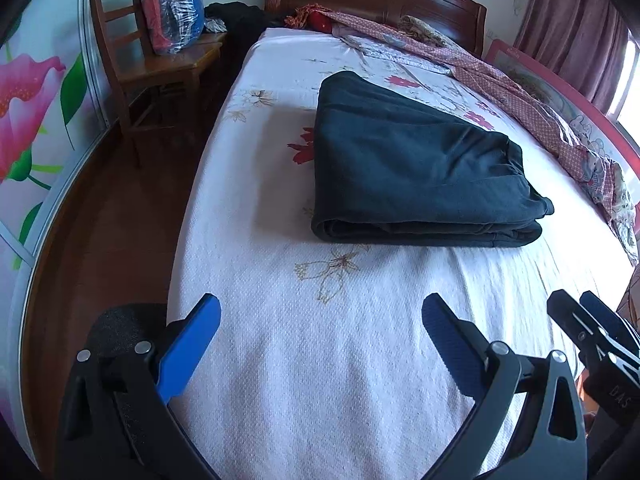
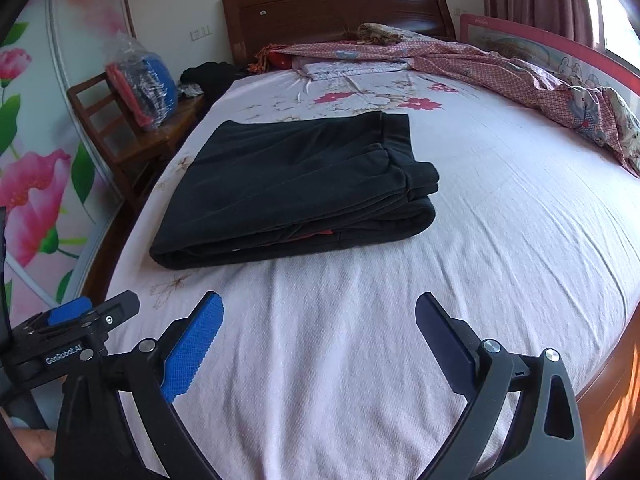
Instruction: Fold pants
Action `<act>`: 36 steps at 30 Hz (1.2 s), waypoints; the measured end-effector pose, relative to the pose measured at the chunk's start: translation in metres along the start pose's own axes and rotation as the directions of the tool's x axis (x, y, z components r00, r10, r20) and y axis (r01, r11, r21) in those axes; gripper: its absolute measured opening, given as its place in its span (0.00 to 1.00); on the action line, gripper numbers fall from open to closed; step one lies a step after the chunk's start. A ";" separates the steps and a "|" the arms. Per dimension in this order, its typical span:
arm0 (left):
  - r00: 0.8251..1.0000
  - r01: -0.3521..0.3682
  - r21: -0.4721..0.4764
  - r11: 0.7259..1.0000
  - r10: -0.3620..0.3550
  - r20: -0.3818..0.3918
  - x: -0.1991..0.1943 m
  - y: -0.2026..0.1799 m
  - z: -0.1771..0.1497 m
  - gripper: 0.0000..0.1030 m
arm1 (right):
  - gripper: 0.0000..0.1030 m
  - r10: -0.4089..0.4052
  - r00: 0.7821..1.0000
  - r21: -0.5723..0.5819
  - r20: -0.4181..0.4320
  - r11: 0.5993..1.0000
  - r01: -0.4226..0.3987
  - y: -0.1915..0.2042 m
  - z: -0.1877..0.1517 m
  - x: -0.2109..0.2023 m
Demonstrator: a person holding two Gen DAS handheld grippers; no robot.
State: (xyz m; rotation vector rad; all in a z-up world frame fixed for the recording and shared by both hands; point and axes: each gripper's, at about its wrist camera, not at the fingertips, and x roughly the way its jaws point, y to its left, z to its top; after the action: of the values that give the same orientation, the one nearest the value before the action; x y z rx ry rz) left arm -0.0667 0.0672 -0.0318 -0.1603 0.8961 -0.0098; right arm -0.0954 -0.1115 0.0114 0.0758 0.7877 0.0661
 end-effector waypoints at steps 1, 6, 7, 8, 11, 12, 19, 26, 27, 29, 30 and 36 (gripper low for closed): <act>1.000 -0.002 0.005 1.000 0.002 0.005 -0.001 -0.001 0.000 0.98 | 0.93 -0.006 1.000 -0.008 -0.007 1.000 0.006 0.002 -0.001 0.002; 0.999 -0.029 0.047 0.998 0.027 0.040 -0.005 -0.007 0.000 0.98 | 0.93 -0.017 0.999 0.000 -0.027 1.000 0.017 0.000 -0.003 0.006; 0.999 -0.032 0.055 0.998 0.029 0.045 -0.006 -0.009 -0.001 0.98 | 0.93 -0.019 0.999 0.005 -0.028 1.000 0.019 -0.001 -0.003 0.007; 0.998 -0.034 0.062 0.998 0.031 0.048 -0.006 -0.010 -0.001 0.98 | 0.93 -0.027 0.999 0.010 -0.031 1.000 0.027 -0.003 -0.003 0.008; 0.998 -0.036 0.075 0.997 0.032 0.055 -0.008 -0.012 0.000 0.98 | 0.93 -0.035 0.999 0.028 -0.039 0.999 0.036 -0.006 -0.002 0.011; 0.998 -0.036 0.079 0.996 0.031 0.059 -0.008 -0.012 0.000 0.98 | 0.93 -0.039 0.998 0.033 -0.041 0.999 0.041 -0.008 -0.002 0.013; 0.998 -0.034 0.089 0.995 0.029 0.060 -0.009 -0.015 -0.001 0.98 | 0.93 -0.044 0.997 0.034 -0.067 0.998 0.047 -0.009 -0.003 0.023; 0.999 -0.035 0.099 0.994 0.031 0.042 -0.006 -0.017 -0.003 0.98 | 0.93 -0.039 0.997 0.020 -0.069 0.999 0.041 -0.008 -0.007 0.020; 0.999 -0.036 0.100 0.994 0.032 0.043 -0.006 -0.017 -0.003 0.98 | 0.93 -0.038 0.997 0.022 -0.072 0.999 0.040 -0.008 -0.007 0.020; 0.999 -0.029 0.098 0.995 0.025 0.042 -0.006 -0.017 -0.003 0.98 | 0.93 -0.035 0.997 0.030 -0.075 0.999 0.038 -0.010 -0.007 0.021; 0.999 -0.030 0.098 0.995 0.026 0.040 -0.006 -0.017 -0.003 0.98 | 0.93 -0.036 0.997 0.032 -0.074 0.999 0.038 -0.010 -0.007 0.020; 0.999 -0.026 0.097 0.995 0.022 0.047 -0.007 -0.017 -0.004 0.98 | 0.93 -0.035 0.998 0.038 -0.057 0.999 0.037 -0.012 -0.007 0.017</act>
State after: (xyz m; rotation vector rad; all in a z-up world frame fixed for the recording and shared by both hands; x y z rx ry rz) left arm -0.0730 0.0502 -0.0267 -0.0586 0.8503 -0.0276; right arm -0.0884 -0.1219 -0.0063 0.0973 0.8467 0.0184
